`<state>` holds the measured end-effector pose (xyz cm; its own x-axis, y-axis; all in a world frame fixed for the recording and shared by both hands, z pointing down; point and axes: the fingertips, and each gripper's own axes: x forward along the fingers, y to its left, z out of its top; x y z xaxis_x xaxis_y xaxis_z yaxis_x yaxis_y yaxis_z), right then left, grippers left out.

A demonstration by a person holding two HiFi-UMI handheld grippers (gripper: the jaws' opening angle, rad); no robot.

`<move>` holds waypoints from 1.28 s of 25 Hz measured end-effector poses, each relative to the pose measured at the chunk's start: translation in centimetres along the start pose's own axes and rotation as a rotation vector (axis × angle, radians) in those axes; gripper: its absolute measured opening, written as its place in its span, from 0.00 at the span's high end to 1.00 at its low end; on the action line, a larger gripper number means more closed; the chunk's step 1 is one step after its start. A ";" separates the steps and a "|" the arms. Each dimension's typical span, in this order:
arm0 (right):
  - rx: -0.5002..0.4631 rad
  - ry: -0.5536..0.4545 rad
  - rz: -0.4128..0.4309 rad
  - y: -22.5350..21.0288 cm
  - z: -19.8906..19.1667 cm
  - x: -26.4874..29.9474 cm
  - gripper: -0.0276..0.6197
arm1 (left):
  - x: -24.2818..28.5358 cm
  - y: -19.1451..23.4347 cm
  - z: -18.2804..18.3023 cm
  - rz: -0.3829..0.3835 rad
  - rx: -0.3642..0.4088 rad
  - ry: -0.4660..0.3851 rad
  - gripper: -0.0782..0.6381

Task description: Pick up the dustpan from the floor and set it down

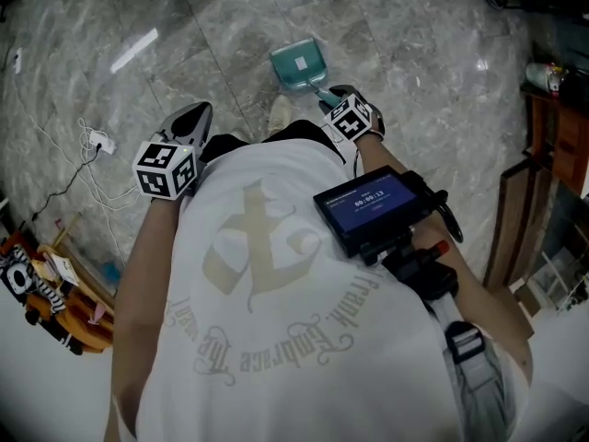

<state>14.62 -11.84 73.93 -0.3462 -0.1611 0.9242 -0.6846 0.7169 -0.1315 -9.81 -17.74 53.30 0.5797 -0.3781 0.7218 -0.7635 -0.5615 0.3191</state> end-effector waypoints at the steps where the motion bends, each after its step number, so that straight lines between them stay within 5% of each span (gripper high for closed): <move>1: 0.004 0.002 -0.004 -0.2 -0.1 -0.1 0.69 | 0.1 0.1 0.2 -0.003 0.004 -0.002 0.87; 14: 0.119 0.004 -0.071 -2.4 -1.2 -1.8 0.65 | 3.4 1.6 3.1 -0.094 0.069 0.003 0.87; 27: 0.203 -0.096 -0.280 1.5 0.4 -8.3 0.65 | -0.7 1.0 1.9 -0.211 0.150 -0.048 0.87; 32: 0.302 -0.240 -0.364 1.4 3.5 -10.9 0.86 | -0.5 0.7 2.1 -0.260 0.188 -0.050 0.87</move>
<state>15.21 -11.39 62.38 -0.1646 -0.5390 0.8261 -0.9299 0.3642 0.0523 -9.97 -19.51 51.85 0.7651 -0.2370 0.5987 -0.5248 -0.7683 0.3665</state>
